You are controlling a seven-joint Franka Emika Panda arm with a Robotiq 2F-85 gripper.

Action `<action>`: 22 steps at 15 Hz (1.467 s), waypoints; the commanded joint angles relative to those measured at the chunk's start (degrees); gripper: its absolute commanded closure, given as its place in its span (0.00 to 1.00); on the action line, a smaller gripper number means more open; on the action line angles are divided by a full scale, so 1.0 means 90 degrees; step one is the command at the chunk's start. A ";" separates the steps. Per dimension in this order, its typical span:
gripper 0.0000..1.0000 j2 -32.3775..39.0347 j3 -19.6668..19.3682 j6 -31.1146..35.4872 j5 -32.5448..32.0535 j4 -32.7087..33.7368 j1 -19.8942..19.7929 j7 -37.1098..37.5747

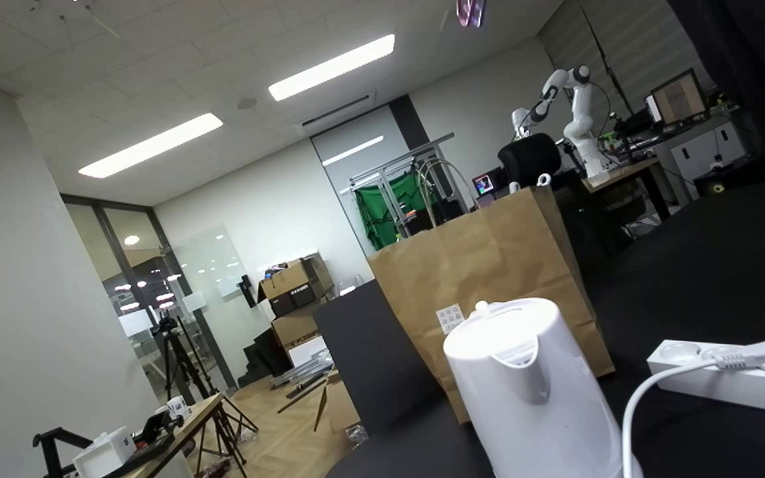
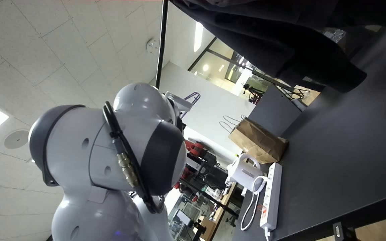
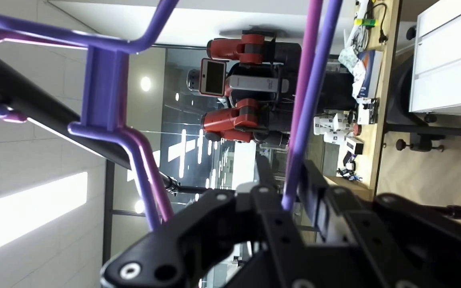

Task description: Put the hangers on the bar

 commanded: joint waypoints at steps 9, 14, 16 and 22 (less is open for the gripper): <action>0.00 0.0129 0.0316 -0.0194 0.0003 0.0007 -0.0405 0.0069; 0.00 0.0494 0.0637 0.0018 0.0065 -0.0041 -0.1029 0.0248; 0.00 0.0712 0.0794 0.0017 0.0105 -0.0030 -0.1358 0.0330; 0.00 0.1427 0.1375 -0.0154 0.0186 -0.0212 -0.2406 0.0689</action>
